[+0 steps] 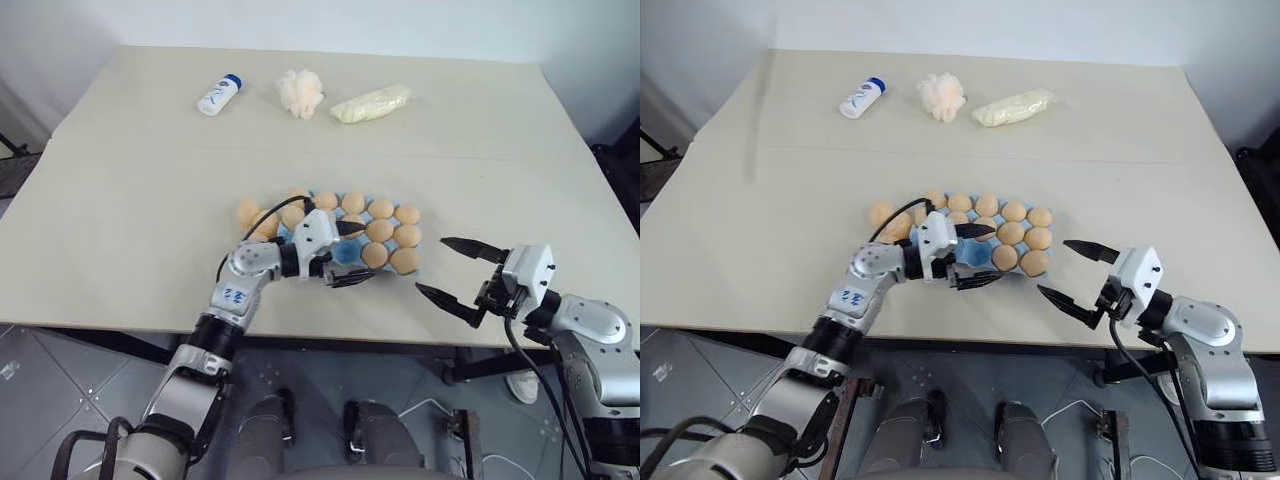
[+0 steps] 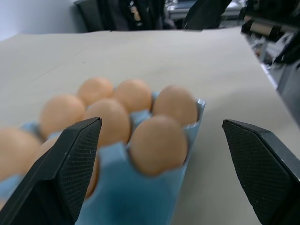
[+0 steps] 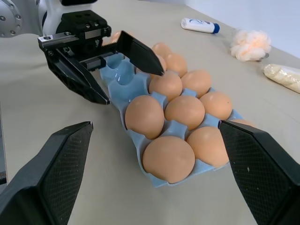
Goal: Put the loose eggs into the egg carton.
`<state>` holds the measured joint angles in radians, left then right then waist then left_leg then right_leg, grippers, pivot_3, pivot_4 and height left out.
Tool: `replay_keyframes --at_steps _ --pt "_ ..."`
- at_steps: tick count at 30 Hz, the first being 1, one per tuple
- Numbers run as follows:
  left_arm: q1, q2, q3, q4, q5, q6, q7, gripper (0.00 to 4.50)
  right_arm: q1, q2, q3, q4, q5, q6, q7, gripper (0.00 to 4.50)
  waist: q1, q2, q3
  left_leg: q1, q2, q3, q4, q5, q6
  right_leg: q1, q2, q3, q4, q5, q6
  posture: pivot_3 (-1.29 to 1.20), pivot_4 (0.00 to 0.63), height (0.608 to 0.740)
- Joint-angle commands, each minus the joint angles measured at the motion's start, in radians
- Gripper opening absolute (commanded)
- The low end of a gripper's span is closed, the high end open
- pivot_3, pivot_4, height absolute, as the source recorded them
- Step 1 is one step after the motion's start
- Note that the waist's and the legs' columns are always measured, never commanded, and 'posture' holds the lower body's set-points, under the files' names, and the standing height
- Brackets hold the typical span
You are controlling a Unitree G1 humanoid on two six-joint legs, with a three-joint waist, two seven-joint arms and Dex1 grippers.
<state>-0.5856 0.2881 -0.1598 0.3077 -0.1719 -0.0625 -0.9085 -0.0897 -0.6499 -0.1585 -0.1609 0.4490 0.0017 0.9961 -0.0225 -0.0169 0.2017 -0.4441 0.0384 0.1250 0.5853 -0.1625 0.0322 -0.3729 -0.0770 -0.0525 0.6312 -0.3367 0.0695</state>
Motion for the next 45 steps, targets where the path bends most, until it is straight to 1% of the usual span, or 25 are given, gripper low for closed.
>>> replay_keyframes --at_steps 1,3,5,6,9,12,13,14,18,21,23,27,33,38,41,45 --pt "0.051 0.059 0.081 -0.133 -0.058 0.033 0.005 4.39 -0.020 0.005 -0.003 -0.019 0.015 -0.007 0.007 4.50 -0.002 0.000 0.000 0.000 0.000 0.000 0.000 0.000 0.000 0.000 0.000 0.000 0.000 0.000 0.000 0.00 0.150 0.740" --pt "0.126 0.126 0.147 -0.186 -0.076 0.043 0.010 4.39 -0.036 0.006 0.010 -0.018 0.019 -0.005 0.020 4.50 -0.005 0.000 0.000 0.000 0.000 0.000 0.000 0.000 0.000 0.000 0.000 0.000 0.001 0.000 0.000 0.00 0.150 0.740" --pt "0.240 0.220 0.252 -0.222 -0.093 0.045 0.018 4.39 -0.056 0.011 0.035 -0.016 0.024 -0.007 0.045 4.50 -0.014 0.000 0.000 0.001 0.000 0.000 0.000 0.000 0.000 0.001 0.000 0.000 0.000 0.000 0.000 0.00 0.150 0.740" --pt "0.283 0.241 0.300 -0.246 -0.114 0.058 0.036 4.39 -0.065 0.016 0.046 -0.017 0.028 -0.004 0.050 4.50 -0.020 0.000 0.000 0.002 0.000 0.001 -0.001 0.000 0.000 0.000 0.000 0.001 0.001 0.000 0.000 0.00 0.150 0.740" --pt "0.365 0.279 0.372 -0.304 -0.163 0.109 0.063 4.39 -0.085 0.028 0.068 -0.017 0.026 0.003 0.057 4.50 -0.014 0.000 0.000 0.002 0.001 0.001 -0.004 0.001 -0.002 -0.001 0.000 0.001 0.001 -0.001 -0.001 0.00 0.150 0.740" --pt "0.436 0.308 0.422 -0.315 -0.161 0.115 0.076 4.39 -0.106 0.042 0.086 -0.007 0.020 0.008 0.062 4.50 -0.003 0.001 -0.001 0.002 0.001 0.000 -0.005 0.001 -0.003 -0.003 -0.002 -0.001 -0.001 -0.001 -0.003 0.00 0.150 0.740" --pt "0.453 0.310 0.438 -0.307 -0.160 0.113 0.085 4.39 -0.113 0.046 0.092 -0.002 0.018 0.008 0.064 4.50 -0.003 0.001 -0.001 0.002 0.001 0.001 -0.007 0.001 -0.003 -0.003 -0.003 -0.001 -0.005 -0.004 -0.010 0.00 0.150 0.740" --pt "0.467 0.312 0.448 -0.302 -0.166 0.119 0.089 4.39 -0.120 0.049 0.097 0.004 0.017 0.007 0.066 4.50 -0.004 0.001 -0.001 0.002 0.001 0.002 -0.008 0.001 -0.003 -0.003 -0.003 0.000 -0.006 -0.006 -0.014 0.00 0.150 0.740" --pt "0.471 0.291 0.440 -0.313 -0.193 0.151 0.098 4.39 -0.141 0.052 0.107 0.019 0.014 0.007 0.070 4.50 -0.005 0.001 -0.001 0.000 0.000 0.009 -0.010 0.000 -0.003 -0.003 -0.005 0.004 -0.007 -0.005 -0.012 0.00 0.150 0.740" --pt "0.430 0.263 0.392 -0.301 -0.170 0.156 0.116 4.39 -0.153 0.052 0.110 0.024 0.015 0.008 0.075 4.50 -0.004 0.001 -0.001 0.000 0.000 0.009 -0.011 0.000 -0.003 -0.004 -0.005 0.003 -0.007 -0.003 -0.009 0.00 0.150 0.740" --pt "0.398 0.252 0.356 -0.277 -0.149 0.154 0.115 4.39 -0.155 0.051 0.113 0.022 0.015 0.008 0.079 4.50 -0.003 0.001 -0.001 0.000 0.001 0.009 -0.011 0.000 -0.003 -0.004 -0.005 0.003 -0.007 0.000 -0.004 0.00 0.150 0.740" --pt "0.297 0.219 0.291 -0.163 -0.104 0.107 0.110 4.39 -0.155 0.051 0.124 0.006 0.014 0.018 0.088 4.50 -0.005 0.001 -0.001 0.000 0.001 0.010 -0.011 0.000 -0.003 -0.004 -0.004 0.003 -0.006 0.001 -0.001 0.00 0.150 0.740" --pt "0.220 0.184 0.247 -0.012 -0.052 0.024 0.121 4.39 -0.149 0.059 0.134 -0.022 0.011 0.028 0.071 4.50 -0.007 0.001 -0.001 0.001 0.003 0.011 -0.011 0.001 -0.003 -0.004 -0.003 0.003 -0.005 0.001 -0.001 0.00 0.150 0.740" --pt "0.184 0.155 0.232 0.052 -0.044 -0.007 0.123 4.39 -0.130 0.065 0.133 -0.045 0.011 0.038 0.050 4.50 -0.006 0.001 -0.001 0.001 0.004 0.011 -0.009 0.001 -0.002 -0.004 -0.002 0.003 -0.004 0.001 -0.001 0.00 0.150 0.740" --pt "0.170 0.138 0.230 0.078 -0.048 -0.030 0.125 3.81 -0.114 0.067 0.134 -0.061 0.014 0.045 0.039 4.50 -0.005 0.001 -0.001 0.001 0.004 0.011 -0.008 0.000 -0.002 -0.004 -0.002 0.003 -0.004 0.001 -0.001 0.00 0.150 0.740" --pt "0.175 0.140 0.229 0.085 -0.044 -0.045 0.125 2.56 -0.109 0.070 0.137 -0.066 0.014 0.047 0.030 4.50 -0.005 0.001 -0.001 0.001 0.004 0.011 -0.009 0.000 -0.002 -0.004 -0.002 0.003 -0.004 0.001 -0.001 0.00 0.150 0.740"
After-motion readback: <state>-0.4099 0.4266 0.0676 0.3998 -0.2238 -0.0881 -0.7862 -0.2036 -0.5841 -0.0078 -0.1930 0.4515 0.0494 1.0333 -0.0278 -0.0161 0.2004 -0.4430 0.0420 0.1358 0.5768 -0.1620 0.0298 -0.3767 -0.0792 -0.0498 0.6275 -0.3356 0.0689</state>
